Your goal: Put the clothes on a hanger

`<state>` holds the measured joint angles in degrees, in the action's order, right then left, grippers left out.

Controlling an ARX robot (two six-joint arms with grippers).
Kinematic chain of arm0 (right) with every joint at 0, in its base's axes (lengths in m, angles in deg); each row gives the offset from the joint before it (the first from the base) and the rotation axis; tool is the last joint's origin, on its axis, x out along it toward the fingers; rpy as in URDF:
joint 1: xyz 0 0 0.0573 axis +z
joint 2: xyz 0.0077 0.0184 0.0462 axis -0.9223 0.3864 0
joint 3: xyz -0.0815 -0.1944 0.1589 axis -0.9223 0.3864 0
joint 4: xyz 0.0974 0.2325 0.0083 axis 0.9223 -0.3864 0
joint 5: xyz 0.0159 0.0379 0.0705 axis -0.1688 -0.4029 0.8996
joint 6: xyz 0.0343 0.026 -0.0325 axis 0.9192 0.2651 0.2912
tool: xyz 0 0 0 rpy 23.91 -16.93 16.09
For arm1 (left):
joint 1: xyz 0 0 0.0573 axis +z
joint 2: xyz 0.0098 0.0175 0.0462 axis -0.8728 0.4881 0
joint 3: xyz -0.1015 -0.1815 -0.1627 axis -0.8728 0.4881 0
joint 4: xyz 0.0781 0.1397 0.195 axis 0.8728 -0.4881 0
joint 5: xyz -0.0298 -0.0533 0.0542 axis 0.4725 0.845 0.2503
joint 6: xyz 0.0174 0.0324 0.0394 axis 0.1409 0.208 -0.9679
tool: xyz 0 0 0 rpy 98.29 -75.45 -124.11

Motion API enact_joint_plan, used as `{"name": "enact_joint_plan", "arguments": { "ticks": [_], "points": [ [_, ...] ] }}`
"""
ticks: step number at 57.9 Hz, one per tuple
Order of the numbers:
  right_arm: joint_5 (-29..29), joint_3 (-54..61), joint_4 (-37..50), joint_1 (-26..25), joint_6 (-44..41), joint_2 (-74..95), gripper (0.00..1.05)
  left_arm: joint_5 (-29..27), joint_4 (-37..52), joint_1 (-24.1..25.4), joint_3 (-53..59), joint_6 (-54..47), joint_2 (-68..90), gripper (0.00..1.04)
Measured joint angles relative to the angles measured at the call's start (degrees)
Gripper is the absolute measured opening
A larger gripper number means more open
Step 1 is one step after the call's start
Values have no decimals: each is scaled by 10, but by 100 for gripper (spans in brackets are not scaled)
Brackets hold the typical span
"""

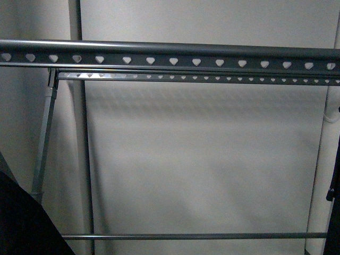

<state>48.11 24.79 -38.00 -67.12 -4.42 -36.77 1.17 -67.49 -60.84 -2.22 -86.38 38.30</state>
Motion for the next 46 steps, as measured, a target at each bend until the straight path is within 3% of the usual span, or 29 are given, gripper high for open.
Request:
{"name": "enact_joint_plan", "arguments": {
  "ticks": [17, 21, 25, 29, 33, 38, 46],
  "points": [
    [0, 0, 0, 0, 0, 0, 97, 3, 0, 1, 0, -1, 0, 98],
    [0, 0, 0, 0, 0, 0, 97, 107, 23, 35, -4, -34, 38, 98],
    [2, 0, 0, 0, 0, 0, 97, 138, 68, 62, -25, -33, 122, 98],
    [1, 0, 0, 0, 0, 0, 97, 99, 134, 93, -75, -3, 245, 98],
    [1, 0, 0, 0, 0, 0, 97, 37, 134, 113, -153, 52, 374, 98],
    [0, 0, 0, 0, 0, 0, 97, -31, 132, 112, -234, 123, 515, 98],
    [1, 0, 0, 0, 0, 0, 97, -90, 160, 94, -322, 196, 683, 98]
  ]
}}
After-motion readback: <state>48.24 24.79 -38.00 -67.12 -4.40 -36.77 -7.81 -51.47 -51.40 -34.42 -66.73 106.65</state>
